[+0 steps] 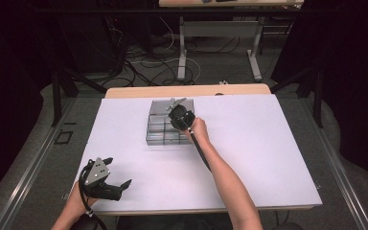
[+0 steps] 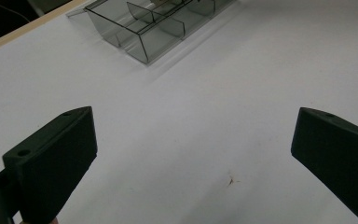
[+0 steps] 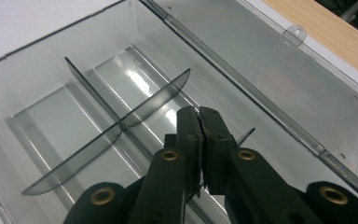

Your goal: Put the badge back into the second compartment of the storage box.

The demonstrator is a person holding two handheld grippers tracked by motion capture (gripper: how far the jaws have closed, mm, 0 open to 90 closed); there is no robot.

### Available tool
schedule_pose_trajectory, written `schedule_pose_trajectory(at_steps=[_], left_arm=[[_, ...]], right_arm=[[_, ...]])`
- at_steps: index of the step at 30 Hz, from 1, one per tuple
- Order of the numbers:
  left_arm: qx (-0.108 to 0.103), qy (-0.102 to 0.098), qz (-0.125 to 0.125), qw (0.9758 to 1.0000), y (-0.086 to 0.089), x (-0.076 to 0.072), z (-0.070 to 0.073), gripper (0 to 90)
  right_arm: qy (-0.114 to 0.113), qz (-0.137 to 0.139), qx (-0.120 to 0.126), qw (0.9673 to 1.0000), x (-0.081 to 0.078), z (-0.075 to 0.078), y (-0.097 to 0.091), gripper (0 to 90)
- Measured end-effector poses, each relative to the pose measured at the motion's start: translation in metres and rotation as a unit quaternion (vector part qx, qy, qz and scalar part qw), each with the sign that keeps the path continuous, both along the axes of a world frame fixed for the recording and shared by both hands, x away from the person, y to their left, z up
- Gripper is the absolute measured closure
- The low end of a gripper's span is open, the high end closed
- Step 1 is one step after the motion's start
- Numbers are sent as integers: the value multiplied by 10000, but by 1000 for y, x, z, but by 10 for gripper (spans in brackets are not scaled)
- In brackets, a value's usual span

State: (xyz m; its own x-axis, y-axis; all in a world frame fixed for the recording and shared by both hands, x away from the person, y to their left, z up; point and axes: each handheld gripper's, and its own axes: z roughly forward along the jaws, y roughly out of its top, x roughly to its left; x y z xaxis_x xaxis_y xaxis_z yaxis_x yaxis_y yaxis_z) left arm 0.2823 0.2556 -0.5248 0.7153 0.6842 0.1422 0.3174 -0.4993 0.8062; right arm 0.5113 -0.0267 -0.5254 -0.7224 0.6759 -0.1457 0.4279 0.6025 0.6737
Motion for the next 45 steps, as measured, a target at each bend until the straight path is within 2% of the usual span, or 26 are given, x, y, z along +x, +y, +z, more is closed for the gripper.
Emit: schedule_pose_trajectory(at_steps=[4,9,11,18,19,20,22,25,27,30,32,36,37,40,45], left_arm=[[2,7,-4,10000,0,0,0,6],[4,8,-5,10000,0,0,0,5],[6,7,-6,10000,0,0,0,5],[5,8,-7,10000,0,0,0,5],[5,8,-5,10000,0,0,0,5],[5,9,-6,10000,0,0,0,5],[7,7,-7,10000,0,0,0,6],[9,3,-6,10000,0,0,0,5],[11,0,2,10000,0,0,0,6],[14,3,-1,10000,0,0,0,5],[9,7,-6,10000,0,0,0,6],[20,4,-7,10000,0,0,0,6],[14,7,-7,10000,0,0,0,5],[20,19,-5,10000,0,0,0,5],[23,17,3,10000,0,0,0,5]], right_arm=[[-34,-32,-146,9999,-1,-2,2,877],[10,-10,-188,9998,-2,-1,4,871],[68,-15,-156,9999,-3,0,3,842],[-8,176,25,9998,-7,12,-2,737],[27,122,88,9999,-10,14,-3,714],[-71,223,188,9996,-10,16,-5,696],[-3,273,146,9995,-14,21,-8,641],[304,272,295,9987,-21,26,-13,529],[317,388,309,9983,-25,28,-18,471],[384,366,472,9975,-33,32,-25,362],[487,433,483,9967,-37,36,-31,289],[420,624,536,9957,-48,41,-41,160],[375,626,614,9954,-52,41,-43,147],[473,698,637,9944,-62,47,-52,70],[482,764,723,9933,-77,53,-66,12]])
